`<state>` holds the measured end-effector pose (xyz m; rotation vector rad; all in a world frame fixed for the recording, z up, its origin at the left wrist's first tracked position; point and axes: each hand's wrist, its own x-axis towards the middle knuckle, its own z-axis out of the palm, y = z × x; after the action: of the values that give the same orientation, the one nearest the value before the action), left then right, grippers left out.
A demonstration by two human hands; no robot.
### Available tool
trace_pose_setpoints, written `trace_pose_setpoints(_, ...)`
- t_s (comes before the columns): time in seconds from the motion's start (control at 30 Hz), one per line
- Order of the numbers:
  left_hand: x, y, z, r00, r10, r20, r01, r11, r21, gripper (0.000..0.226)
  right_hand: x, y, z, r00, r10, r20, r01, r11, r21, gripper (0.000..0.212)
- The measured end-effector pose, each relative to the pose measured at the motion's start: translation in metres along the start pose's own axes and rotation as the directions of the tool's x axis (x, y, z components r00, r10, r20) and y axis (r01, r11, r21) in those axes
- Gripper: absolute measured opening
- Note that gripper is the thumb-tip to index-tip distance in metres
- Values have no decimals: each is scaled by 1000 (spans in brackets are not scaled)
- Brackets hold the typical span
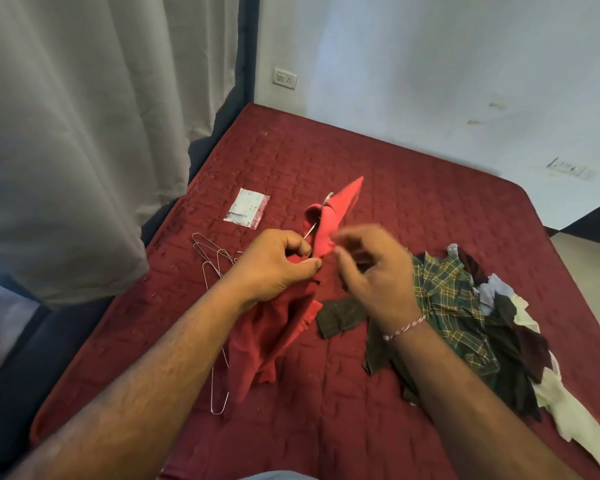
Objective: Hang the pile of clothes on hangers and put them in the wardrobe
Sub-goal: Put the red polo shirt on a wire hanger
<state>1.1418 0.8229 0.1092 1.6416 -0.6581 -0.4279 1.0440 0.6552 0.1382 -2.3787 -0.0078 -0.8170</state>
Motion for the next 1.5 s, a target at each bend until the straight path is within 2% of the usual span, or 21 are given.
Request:
trace_pose_setpoints(0.1, 1, 6, -13, 994, 39, 101, -59, 977, 205, 13, 33, 1, -17, 1000, -8, 10, 9, 998, -66, 48)
trace_pose_setpoints(0.13, 0, 10, -18, 990, 54, 132, -89, 958, 273, 13, 44, 1, -22, 997, -40, 67, 47, 994, -96, 45)
trace_pose_setpoints(0.23, -2, 20, -33, 979, 86, 185, -157, 899, 410, 12, 67, 0, -28, 948, -177, 263, 235, 950, -207, 13)
trace_pose_setpoints(0.37, -10, 31, -44, 975, 150, 161, -211, 842, 496, 17, 74, -7, -26, 921, -247, 300, 317, 924, -212, 5)
trace_pose_setpoints(0.47, -20, 42, -54, 981, 191, 20, -182, 896, 405, 24, 73, -14, -24, 940, -250, 233, 277, 956, -90, 6)
trace_pose_setpoints(0.63, -36, 58, -46, 967, 250, -52, -183, 820, 543, 25, 71, -38, -11, 960, -204, 193, 161, 963, 217, 8)
trace_pose_setpoints(0.7, -43, 65, -36, 954, 264, -142, -138, 805, 576, 23, 69, -47, -6, 952, -237, 196, 168, 934, 315, 8)
trace_pose_setpoints(0.77, -55, 71, -30, 925, 286, -251, -89, 804, 588, 29, 65, -55, -1, 944, -264, 199, 161, 893, 420, 8)
trace_pose_setpoints(0.87, -87, 82, -25, 853, 323, -411, -10, 796, 605, 27, 61, -66, -4, 911, -342, 230, 177, 829, 530, 15)
trace_pose_setpoints(0.93, -112, 90, -27, 779, 329, -533, 61, 807, 588, 20, 64, -68, -7, 863, -424, 275, 268, 846, 461, 26)
trace_pose_setpoints(1.03, -163, 117, -37, 623, 351, -699, 172, 810, 560, 17, 64, -87, -1, 750, -555, 361, 435, 824, 362, 26)
trace_pose_setpoints(1.1, -200, 142, -45, 537, 378, -754, 244, 786, 568, 18, 58, -116, 8, 717, -621, 316, 498, 774, 391, 23)
trace_pose_setpoints(1.2, -276, 185, -58, 340, 452, -825, 411, 717, 562, 22, 35, -192, 16, 682, -720, 129, 581, 641, 502, 18)
trace_pose_setpoints(1.27, -327, 213, -64, 218, 514, -830, 509, 666, 546, 22, 19, -247, 16, 650, -760, -5, 640, 544, 543, 18)
trace_pose_setpoints(1.37, -419, 263, -62, 54, 658, -751, 662, 539, 521, 20, -10, -337, 14, 585, -801, -129, 625, 343, 701, 21)
trace_pose_setpoints(1.4, -448, 279, -59, 32, 715, -698, 720, 468, 512, 21, -20, -365, 12, 551, -817, -169, 628, 273, 729, 22)
trace_pose_setpoints(1.5, -532, 324, -48, 44, 815, -578, 879, 243, 411, 23, -56, -448, 5, 491, -824, -284, 608, 91, 789, 18)
